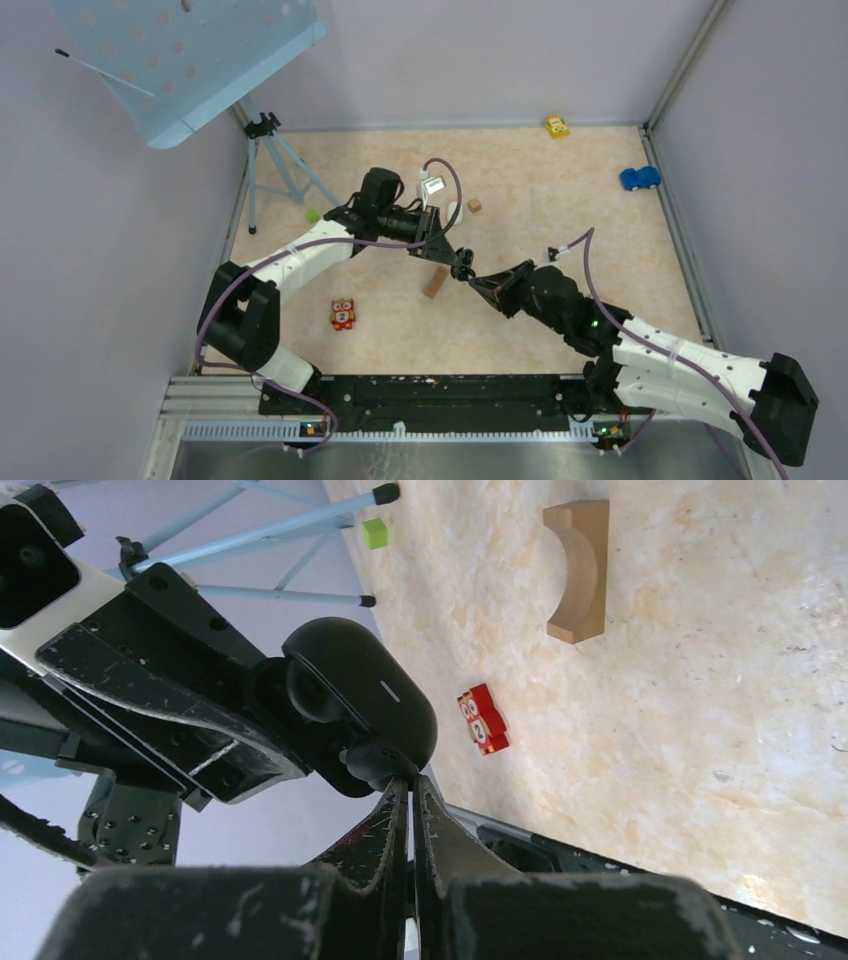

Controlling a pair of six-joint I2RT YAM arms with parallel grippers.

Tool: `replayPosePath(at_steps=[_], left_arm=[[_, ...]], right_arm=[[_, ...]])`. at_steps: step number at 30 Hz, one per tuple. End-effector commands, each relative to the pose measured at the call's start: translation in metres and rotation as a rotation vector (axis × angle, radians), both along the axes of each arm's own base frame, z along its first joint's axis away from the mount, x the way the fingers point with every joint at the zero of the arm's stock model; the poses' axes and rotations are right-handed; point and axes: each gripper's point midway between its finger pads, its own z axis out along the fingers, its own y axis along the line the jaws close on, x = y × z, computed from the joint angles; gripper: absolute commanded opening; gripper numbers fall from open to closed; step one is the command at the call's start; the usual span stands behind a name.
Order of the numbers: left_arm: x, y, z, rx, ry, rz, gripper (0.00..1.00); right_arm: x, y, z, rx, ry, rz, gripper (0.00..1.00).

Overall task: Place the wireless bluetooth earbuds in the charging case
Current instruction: Adjust the left earbud in the left side groove of the charging case.

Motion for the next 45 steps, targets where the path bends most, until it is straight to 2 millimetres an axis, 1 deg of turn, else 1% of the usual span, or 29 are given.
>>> replayPosePath(at_steps=[1, 7, 11, 14, 17, 19, 23, 25, 27, 30, 33, 38, 45], left_arm=[[0.002, -0.003, 0.028, -0.052, -0.101, -0.014, 0.00], [0.005, -0.002, 0.020, -0.027, -0.088, 0.000, 0.00], [0.009, -0.001, 0.003, 0.026, -0.055, 0.021, 0.00], [0.008, 0.000, -0.003, 0.039, -0.039, 0.023, 0.00], [0.010, 0.000, 0.000, 0.038, -0.055, 0.032, 0.00], [0.011, 0.000, 0.003, 0.034, -0.063, 0.035, 0.00], [0.011, -0.002, 0.008, 0.028, -0.051, 0.031, 0.00], [0.010, -0.004, 0.009, 0.025, -0.057, 0.024, 0.00], [0.008, -0.006, 0.010, 0.022, -0.069, 0.017, 0.00], [0.006, -0.008, 0.010, 0.021, -0.082, 0.011, 0.00], [0.005, -0.009, 0.012, 0.022, -0.101, 0.015, 0.00], [0.006, -0.009, 0.015, 0.020, -0.114, 0.024, 0.00], [0.004, -0.008, 0.021, 0.011, -0.126, 0.020, 0.00]], right_arm=[[0.006, 0.001, 0.018, -0.006, -0.047, 0.001, 0.00], [0.005, -0.004, 0.018, -0.041, -0.057, -0.001, 0.00], [0.003, -0.016, 0.012, -0.091, -0.064, -0.020, 0.00], [0.000, -0.027, 0.006, -0.132, -0.058, -0.031, 0.00], [-0.003, -0.032, 0.006, -0.171, -0.081, -0.015, 0.00], [-0.005, -0.031, 0.006, -0.197, -0.101, 0.015, 0.00], [-0.009, -0.033, 0.012, -0.356, -0.155, 0.116, 0.00], [-0.010, -0.033, 0.018, -0.436, -0.177, 0.167, 0.00], [-0.008, -0.029, 0.029, -0.480, -0.213, 0.209, 0.00], [-0.006, -0.019, 0.040, -0.487, -0.256, 0.248, 0.00], [-0.004, -0.009, 0.046, -0.487, -0.273, 0.283, 0.00], [-0.003, 0.003, 0.041, -0.484, -0.256, 0.320, 0.00], [-0.003, 0.005, 0.032, -0.491, -0.225, 0.323, 0.00]])
